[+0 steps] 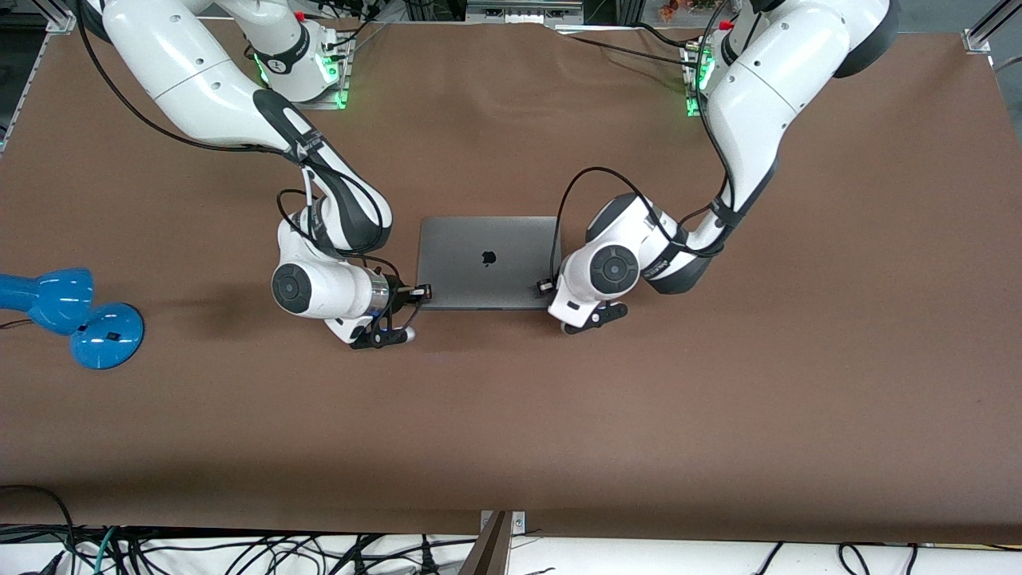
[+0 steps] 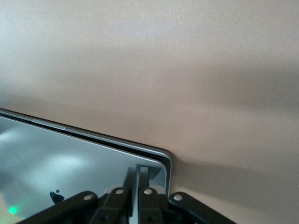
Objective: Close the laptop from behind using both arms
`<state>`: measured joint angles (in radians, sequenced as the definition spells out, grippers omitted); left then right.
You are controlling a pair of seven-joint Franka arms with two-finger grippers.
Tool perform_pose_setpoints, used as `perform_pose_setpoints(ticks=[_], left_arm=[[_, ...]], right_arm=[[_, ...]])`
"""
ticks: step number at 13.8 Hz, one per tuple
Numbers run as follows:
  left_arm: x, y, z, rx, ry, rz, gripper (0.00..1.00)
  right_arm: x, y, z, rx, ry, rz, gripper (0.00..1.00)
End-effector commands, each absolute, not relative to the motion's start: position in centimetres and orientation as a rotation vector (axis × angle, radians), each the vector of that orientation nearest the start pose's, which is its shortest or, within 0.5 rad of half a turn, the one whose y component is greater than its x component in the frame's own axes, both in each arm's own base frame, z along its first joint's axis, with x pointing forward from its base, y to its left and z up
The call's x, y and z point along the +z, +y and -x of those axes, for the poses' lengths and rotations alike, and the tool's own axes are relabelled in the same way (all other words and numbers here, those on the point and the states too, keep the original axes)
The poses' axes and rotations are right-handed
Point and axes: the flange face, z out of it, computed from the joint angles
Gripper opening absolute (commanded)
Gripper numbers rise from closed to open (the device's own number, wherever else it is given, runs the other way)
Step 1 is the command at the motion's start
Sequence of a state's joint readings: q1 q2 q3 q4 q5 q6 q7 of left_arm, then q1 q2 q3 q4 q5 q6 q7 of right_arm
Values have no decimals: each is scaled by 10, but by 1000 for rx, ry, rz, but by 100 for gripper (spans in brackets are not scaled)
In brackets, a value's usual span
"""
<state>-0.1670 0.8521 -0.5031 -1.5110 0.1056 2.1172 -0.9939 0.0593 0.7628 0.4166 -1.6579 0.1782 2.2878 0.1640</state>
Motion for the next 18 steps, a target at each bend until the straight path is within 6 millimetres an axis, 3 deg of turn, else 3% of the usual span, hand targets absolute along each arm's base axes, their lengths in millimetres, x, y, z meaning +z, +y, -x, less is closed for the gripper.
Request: perform_pose_setpoints(ticks=[1,2,3,5,9,13,15,18], left_arm=[[215,-380,-579,466,-570,3120,100],[222,-381,-576,476,-556,3105,100],[231,-378,-575,482,-542,3089,100],[247,-376,-572,486,-526,3065,100],[297,-369,-565,474,-424,3045,100],[367,-337,-564,503,-403,3040,100],[402,-329,-553,480,-328,3021,100],[447,-291,-549,467,-241,3008,100]], right_arm=[[210,280,-623,247,-148,2765,76],[218,270,-628,223,-123,2773,96],[232,262,-634,190,-115,2789,99],[267,252,-636,186,-127,2810,100],[352,200,-641,207,-77,2882,100],[432,136,-637,260,9,2942,100],[469,108,-634,220,34,2989,100],[523,90,-621,73,2,3120,100]])
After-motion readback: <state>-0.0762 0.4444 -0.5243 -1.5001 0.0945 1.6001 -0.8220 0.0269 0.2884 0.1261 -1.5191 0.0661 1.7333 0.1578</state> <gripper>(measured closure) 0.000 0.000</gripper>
